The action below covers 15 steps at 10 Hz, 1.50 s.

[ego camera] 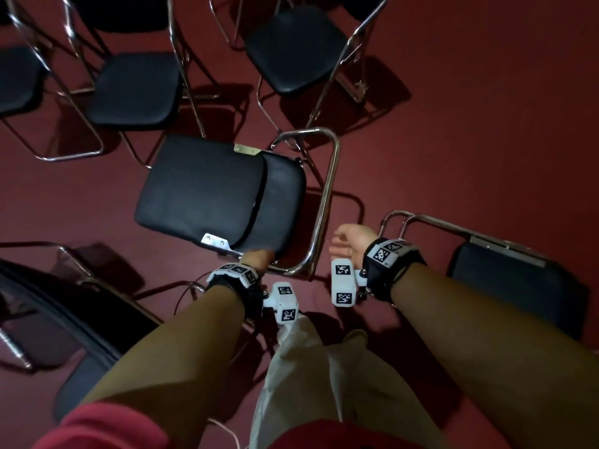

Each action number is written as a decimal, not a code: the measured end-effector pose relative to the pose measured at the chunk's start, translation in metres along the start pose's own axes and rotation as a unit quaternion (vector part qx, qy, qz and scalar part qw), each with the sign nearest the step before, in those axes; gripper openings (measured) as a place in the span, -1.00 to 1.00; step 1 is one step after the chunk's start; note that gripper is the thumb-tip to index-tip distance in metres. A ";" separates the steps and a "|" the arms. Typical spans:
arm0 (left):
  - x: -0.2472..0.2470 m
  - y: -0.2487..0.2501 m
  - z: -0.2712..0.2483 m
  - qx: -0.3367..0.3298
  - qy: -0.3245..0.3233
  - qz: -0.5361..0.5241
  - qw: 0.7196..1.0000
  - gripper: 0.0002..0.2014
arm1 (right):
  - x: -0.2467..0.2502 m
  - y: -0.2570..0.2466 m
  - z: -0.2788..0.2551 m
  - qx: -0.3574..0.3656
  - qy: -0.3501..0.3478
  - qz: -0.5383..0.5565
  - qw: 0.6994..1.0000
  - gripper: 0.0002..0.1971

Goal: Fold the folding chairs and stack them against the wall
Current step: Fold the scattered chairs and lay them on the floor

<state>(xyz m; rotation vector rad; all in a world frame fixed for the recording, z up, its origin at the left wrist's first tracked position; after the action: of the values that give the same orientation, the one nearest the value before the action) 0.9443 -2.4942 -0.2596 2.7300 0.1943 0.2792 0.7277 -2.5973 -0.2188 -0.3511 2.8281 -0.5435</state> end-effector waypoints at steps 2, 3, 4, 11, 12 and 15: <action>-0.017 -0.051 0.019 0.051 -0.029 -0.067 0.996 -0.80 | -0.012 0.047 0.028 -0.010 -0.018 0.001 1.000 -0.51; -0.014 -0.058 0.012 0.025 -0.006 -0.110 0.994 -0.93 | -0.024 0.066 0.055 -0.013 -0.023 0.004 1.000 -0.39; -0.010 -0.063 0.029 -0.002 -0.008 -0.133 0.991 -0.56 | -0.039 0.081 0.085 -0.010 -0.036 -0.009 0.999 -0.50; -0.058 0.001 0.130 -0.001 -0.032 -0.139 0.990 -0.82 | 0.020 -0.001 0.151 0.269 0.061 -0.095 0.956 -0.83; -0.076 0.022 0.148 -0.008 -0.073 -0.062 0.995 -0.73 | 0.034 -0.022 0.147 0.291 0.075 -0.120 0.946 -0.84; -0.054 0.002 0.132 0.035 -0.234 -0.124 0.964 -0.75 | 0.032 0.026 0.145 0.226 0.121 0.047 0.965 -0.77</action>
<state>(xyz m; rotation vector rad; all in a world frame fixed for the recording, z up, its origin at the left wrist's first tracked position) 0.9216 -2.5535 -0.3876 2.7101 0.4124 -0.4473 0.7327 -2.6309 -0.3655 -0.0654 2.8050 -1.2516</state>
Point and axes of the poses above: each hand's wrist, its own z-axis towards the middle knuckle, its own x-axis out of the back of the hand, y = z × x, the point moved 9 cm from there along z, towards the middle knuckle, and after that the axes turned 10 degrees about -y, right-handed, at the moved point
